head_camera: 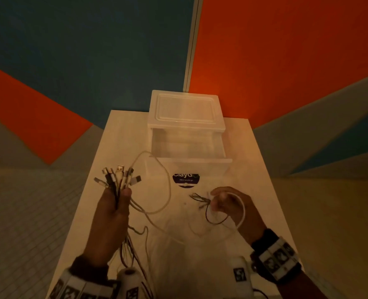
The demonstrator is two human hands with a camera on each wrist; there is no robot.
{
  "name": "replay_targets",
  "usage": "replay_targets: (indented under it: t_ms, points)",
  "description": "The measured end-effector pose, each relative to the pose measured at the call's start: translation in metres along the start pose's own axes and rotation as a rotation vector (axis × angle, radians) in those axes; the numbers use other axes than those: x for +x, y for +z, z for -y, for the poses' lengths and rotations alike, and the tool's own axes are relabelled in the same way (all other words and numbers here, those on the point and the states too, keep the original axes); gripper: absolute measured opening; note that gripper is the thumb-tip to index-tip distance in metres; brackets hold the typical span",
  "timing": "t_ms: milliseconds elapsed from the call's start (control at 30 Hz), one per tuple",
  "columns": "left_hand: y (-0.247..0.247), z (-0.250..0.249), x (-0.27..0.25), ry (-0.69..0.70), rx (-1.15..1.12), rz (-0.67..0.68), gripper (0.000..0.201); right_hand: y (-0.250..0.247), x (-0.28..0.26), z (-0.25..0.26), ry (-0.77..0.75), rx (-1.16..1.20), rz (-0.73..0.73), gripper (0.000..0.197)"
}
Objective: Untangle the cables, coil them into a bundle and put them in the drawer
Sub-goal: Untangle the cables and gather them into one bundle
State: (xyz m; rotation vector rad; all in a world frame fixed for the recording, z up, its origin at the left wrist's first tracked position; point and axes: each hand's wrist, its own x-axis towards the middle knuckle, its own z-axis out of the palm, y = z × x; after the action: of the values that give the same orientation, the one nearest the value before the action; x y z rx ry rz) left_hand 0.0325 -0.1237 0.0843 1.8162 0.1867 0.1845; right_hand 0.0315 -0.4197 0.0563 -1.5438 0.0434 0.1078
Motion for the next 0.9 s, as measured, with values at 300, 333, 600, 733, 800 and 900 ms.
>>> replay_targets:
  t_ms: [300,333,600,733,800,900]
  points:
    - [0.010,0.018,-0.002,-0.074,0.001,0.069,0.024,-0.025,-0.025,0.002,0.597,0.489,-0.003,0.037]
    - [0.010,0.018,-0.001,-0.073,0.003,0.070,0.023,-0.029,-0.025,-0.003,0.596,0.345,-0.031,0.034]
    - [0.014,0.022,-0.003,-0.086,0.031,0.079,0.026,-0.038,-0.023,0.010,0.427,0.105,0.026,0.028]
    - [0.018,0.026,-0.005,-0.082,0.031,0.091,0.025,-0.040,-0.020,0.006,0.567,-0.115,0.000,0.027]
    - [0.019,0.028,-0.004,-0.094,0.018,0.093,0.025,-0.042,-0.019,0.017,0.500,0.020,-0.011,0.018]
    - [0.018,0.033,-0.003,-0.102,0.027,0.075,0.025,-0.044,-0.013,0.039,0.394,0.405,0.033,0.028]
